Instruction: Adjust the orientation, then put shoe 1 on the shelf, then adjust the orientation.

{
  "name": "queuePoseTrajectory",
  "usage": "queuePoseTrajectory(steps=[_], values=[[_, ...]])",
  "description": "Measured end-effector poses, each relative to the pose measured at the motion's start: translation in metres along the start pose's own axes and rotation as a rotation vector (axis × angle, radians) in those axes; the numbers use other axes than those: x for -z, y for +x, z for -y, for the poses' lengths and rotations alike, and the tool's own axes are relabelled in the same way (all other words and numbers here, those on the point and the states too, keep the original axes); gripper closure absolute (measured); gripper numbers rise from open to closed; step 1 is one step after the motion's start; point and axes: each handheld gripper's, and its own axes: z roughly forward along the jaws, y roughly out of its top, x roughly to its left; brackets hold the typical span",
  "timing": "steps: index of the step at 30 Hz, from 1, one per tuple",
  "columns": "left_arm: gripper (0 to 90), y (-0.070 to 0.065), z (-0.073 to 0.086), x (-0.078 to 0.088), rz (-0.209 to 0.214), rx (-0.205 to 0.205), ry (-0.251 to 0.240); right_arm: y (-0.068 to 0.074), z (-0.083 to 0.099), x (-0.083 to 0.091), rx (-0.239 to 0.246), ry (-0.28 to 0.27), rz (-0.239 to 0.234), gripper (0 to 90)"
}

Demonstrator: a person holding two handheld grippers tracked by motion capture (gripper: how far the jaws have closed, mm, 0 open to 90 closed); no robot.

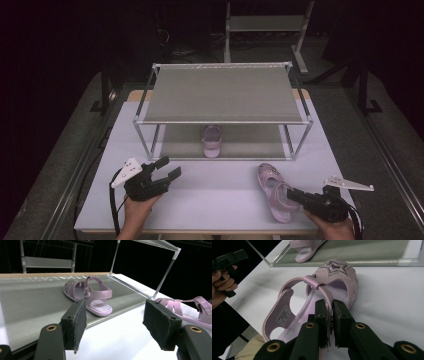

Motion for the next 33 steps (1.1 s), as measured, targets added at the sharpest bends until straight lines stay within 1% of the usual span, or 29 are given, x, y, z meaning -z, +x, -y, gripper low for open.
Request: queuePoseTrajectory(steps=[2, 7, 14, 17, 19, 21, 28, 33], values=[[34.1, 0.000, 0.000, 0.000, -0.001, -0.001, 0.001, 0.001, -0.001, 0.002, 0.006, -0.001, -0.001, 82.2], [33.1, 0.001, 0.000, 0.000, -0.005, 0.002, -0.002, 0.004, -0.004, 0.004, 0.006, -0.023, -0.030, 82.2], [31.9, -0.001, -0.001, 0.001, -0.008, 0.002, -0.006, 0.013, -0.008, 0.001, 0.023, -0.027, -0.056, 82.2], [30.7, -0.001, -0.001, 0.001, -0.009, 0.003, 0.000, 0.015, -0.010, -0.001, 0.016, -0.033, -0.065, 82.3], [29.7, -0.001, -0.002, 0.001, -0.012, 0.002, 0.002, 0.015, -0.011, -0.002, 0.017, -0.036, -0.066, 82.2], [28.6, -0.001, -0.001, 0.001, -0.013, 0.013, 0.002, 0.016, -0.012, -0.002, 0.014, -0.043, -0.066, 82.3], [28.2, 0.000, -0.002, -0.001, -0.012, 0.011, 0.002, 0.016, -0.015, -0.007, 0.008, -0.040, -0.061, 82.2], [27.7, -0.001, -0.001, -0.002, -0.007, 0.011, 0.009, 0.017, -0.018, -0.008, 0.005, -0.047, -0.059, 82.2]])
